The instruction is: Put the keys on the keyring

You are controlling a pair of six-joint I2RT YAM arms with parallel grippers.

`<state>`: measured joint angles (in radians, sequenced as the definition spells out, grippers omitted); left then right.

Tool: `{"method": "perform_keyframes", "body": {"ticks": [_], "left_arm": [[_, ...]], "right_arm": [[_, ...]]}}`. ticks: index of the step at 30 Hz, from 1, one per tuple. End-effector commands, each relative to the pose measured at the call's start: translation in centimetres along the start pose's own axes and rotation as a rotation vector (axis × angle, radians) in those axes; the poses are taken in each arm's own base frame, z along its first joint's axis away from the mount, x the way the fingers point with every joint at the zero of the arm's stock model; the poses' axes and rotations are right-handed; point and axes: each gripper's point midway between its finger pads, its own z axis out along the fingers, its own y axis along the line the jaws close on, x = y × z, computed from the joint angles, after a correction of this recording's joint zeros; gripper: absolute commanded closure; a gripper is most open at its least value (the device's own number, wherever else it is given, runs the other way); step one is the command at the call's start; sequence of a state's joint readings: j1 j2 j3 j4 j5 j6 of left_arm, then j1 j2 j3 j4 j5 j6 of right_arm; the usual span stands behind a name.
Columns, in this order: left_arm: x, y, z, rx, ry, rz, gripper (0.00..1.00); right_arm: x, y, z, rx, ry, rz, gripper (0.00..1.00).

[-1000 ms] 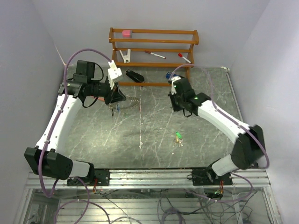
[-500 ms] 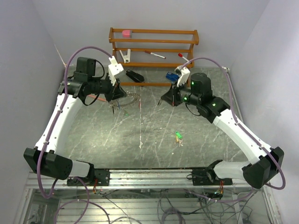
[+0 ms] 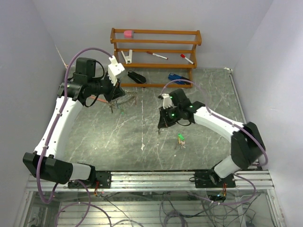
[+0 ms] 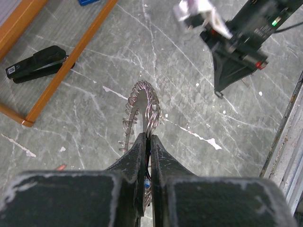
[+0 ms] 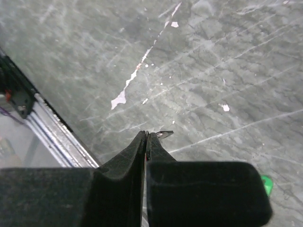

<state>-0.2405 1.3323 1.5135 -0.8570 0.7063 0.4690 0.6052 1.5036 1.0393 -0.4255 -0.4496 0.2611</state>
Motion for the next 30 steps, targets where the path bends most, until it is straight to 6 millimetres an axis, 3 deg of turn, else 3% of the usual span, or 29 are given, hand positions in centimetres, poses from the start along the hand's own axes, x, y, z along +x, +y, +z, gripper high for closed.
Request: {"method": "perform_keyframes", "body": {"ticks": [1, 10, 12, 15, 21, 24, 30], "left_arm": [[-1.8, 0.3, -0.6, -0.032, -0.052, 0.035, 0.93], [-1.5, 0.4, -0.9, -0.047, -0.039, 0.038, 0.93], [-1.5, 0.5, -1.0, -0.054, -0.039, 0.038, 0.93], [-1.6, 0.8, -1.2, -0.071, -0.042, 0.034, 0.93], [-1.3, 0.9, -1.0, -0.069, -0.042, 0.022, 0.93], [-1.4, 0.9, -0.9, -0.062, -0.048, 0.021, 0.93], [-1.5, 0.9, -0.9, -0.059, -0.048, 0.022, 0.93]], "right_arm": [[1.8, -1.1, 2.5, 0.104, 0.159, -0.054, 1.0], [1.7, -1.0, 8.0, 0.216, 0.241, -0.123, 1.0], [1.3, -0.7, 8.5, 0.22, 0.225, -0.132, 0.92], [-0.1, -0.4, 8.6, 0.241, 0.161, -0.117, 0.79], [-2.7, -0.4, 6.3, 0.309, 0.015, -0.1, 0.7], [-2.0, -0.7, 5.9, 0.322, 0.032, -0.09, 0.71], [1.3, -0.8, 7.3, 0.272, 0.114, -0.075, 0.74]]}}
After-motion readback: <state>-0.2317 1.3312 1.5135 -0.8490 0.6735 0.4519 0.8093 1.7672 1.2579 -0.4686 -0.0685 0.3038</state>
